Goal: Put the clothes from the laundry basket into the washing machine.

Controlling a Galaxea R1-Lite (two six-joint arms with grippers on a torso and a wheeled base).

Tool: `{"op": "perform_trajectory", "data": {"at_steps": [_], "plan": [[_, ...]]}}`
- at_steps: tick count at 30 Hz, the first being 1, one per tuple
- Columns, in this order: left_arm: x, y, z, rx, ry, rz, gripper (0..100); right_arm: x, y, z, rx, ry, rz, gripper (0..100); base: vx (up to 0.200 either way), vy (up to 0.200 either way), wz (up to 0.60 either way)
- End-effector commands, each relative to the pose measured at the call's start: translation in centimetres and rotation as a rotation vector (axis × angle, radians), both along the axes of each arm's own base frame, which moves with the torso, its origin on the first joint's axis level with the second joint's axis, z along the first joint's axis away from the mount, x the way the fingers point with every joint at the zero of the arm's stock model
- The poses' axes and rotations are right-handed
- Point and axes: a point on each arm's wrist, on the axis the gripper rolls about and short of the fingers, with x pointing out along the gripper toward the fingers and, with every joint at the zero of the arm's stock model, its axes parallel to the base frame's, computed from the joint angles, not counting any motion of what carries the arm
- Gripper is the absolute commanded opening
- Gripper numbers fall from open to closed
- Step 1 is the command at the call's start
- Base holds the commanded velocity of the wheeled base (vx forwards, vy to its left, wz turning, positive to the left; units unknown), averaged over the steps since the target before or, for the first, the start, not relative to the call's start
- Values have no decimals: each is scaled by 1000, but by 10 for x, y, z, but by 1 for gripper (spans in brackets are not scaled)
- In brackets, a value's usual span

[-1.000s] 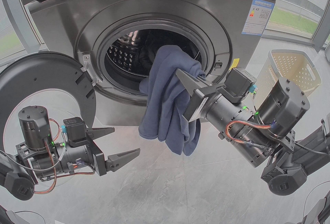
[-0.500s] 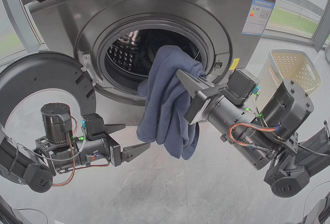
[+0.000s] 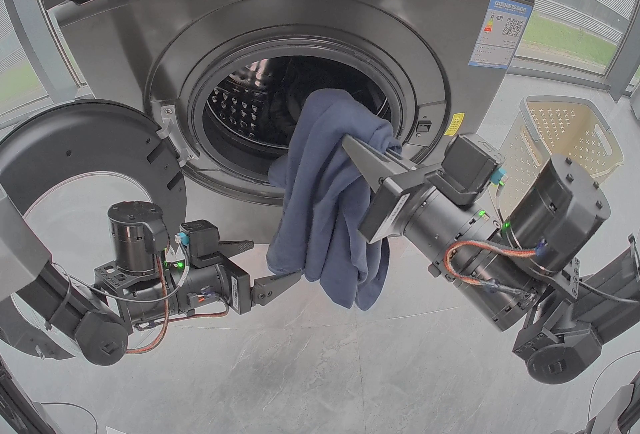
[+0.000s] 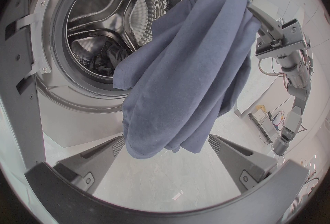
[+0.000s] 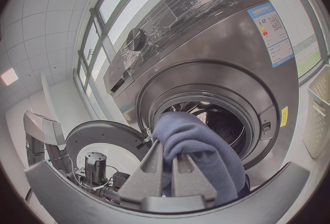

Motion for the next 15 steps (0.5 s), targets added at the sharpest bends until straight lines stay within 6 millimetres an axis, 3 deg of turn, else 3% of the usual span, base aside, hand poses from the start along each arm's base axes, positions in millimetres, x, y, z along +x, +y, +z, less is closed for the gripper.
{"op": "perform_trajectory", "data": {"at_steps": [1, 15], "plan": [[12, -5, -11, 6, 13, 3, 100, 0, 0, 1, 2, -1, 0, 0, 0, 0, 0], [30, -12, -19, -13, -37, 42, 100, -3, 3, 0, 2, -1, 11, 0, 0, 0, 0]]}}
